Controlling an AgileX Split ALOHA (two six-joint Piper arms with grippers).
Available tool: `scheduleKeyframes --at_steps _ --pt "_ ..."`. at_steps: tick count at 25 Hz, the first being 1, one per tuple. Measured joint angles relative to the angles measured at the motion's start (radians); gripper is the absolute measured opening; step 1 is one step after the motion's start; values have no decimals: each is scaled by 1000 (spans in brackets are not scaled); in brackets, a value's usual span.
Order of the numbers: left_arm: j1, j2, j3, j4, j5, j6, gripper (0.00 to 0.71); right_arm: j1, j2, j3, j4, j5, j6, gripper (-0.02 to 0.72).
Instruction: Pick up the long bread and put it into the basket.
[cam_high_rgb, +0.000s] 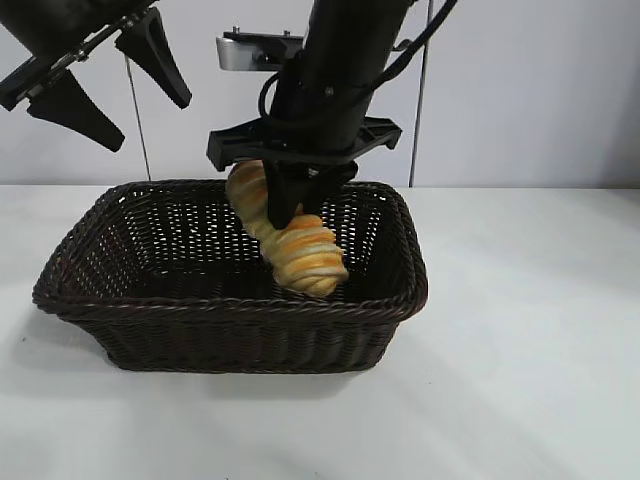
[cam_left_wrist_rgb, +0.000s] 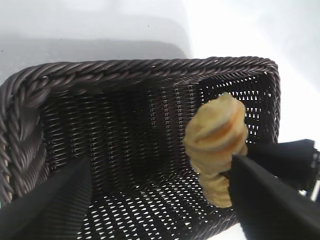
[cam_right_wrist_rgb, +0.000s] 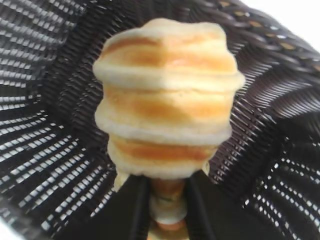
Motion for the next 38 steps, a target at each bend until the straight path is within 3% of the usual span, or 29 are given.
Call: scheduleKeyframes --at_steps 4,9,24,33,38 --pt "0 0 0 0 0 1 553 0 0 0 0 0 0 173" --pt "0 0 0 0 0 1 553 0 0 0 0 0 0 237" --pt "0 0 0 0 0 1 553 0 0 0 -3 56 -13 512" --pt "0 0 0 0 0 1 553 -24 -69 -3 16 91 -20 537" --pt "0 0 0 0 0 1 553 -97 -121 -43 102 138 -30 537"
